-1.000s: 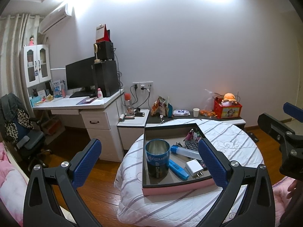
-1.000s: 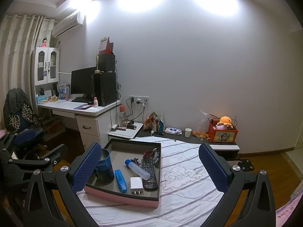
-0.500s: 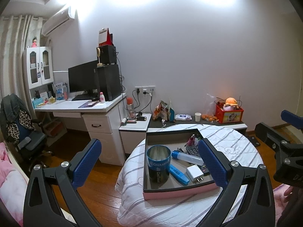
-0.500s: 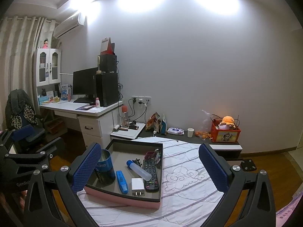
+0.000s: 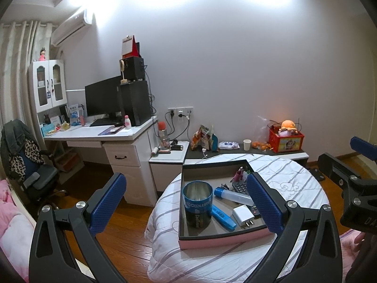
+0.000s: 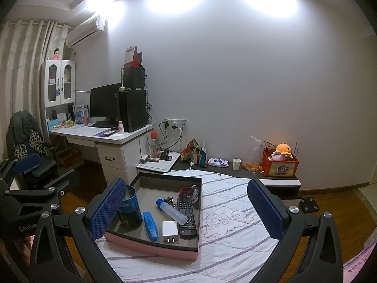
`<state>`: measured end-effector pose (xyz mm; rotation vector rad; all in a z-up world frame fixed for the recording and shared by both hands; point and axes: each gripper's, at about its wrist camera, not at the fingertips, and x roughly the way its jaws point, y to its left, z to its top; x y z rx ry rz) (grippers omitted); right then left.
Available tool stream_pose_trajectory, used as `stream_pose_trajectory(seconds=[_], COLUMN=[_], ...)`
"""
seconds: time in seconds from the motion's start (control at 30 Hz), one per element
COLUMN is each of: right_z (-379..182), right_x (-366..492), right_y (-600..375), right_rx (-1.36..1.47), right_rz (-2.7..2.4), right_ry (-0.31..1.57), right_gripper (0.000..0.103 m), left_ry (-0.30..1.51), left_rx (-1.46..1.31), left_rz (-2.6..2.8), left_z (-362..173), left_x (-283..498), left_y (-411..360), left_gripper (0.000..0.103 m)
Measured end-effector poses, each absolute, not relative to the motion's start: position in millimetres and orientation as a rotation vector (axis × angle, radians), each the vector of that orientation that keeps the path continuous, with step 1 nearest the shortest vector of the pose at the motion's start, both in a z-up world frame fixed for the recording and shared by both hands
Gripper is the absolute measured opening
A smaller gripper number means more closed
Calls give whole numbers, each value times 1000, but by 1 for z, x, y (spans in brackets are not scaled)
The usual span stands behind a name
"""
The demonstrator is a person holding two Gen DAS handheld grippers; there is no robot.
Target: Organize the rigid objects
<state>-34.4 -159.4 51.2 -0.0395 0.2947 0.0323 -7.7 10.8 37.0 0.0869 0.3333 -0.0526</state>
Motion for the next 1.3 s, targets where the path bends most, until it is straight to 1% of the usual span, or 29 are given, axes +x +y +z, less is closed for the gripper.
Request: stream_pose_trajectory(seconds=[1.3], right_z=[47], right_x=[-35], right_y=[-162], right_rx=[-33], right_rz=[26], right_ry=[320], right_gripper=[103], left_ry=[343], left_rx=[97], left_rz=[-48], left_z=[34], left_x=[-9], left_y=[13], left_gripper=[103])
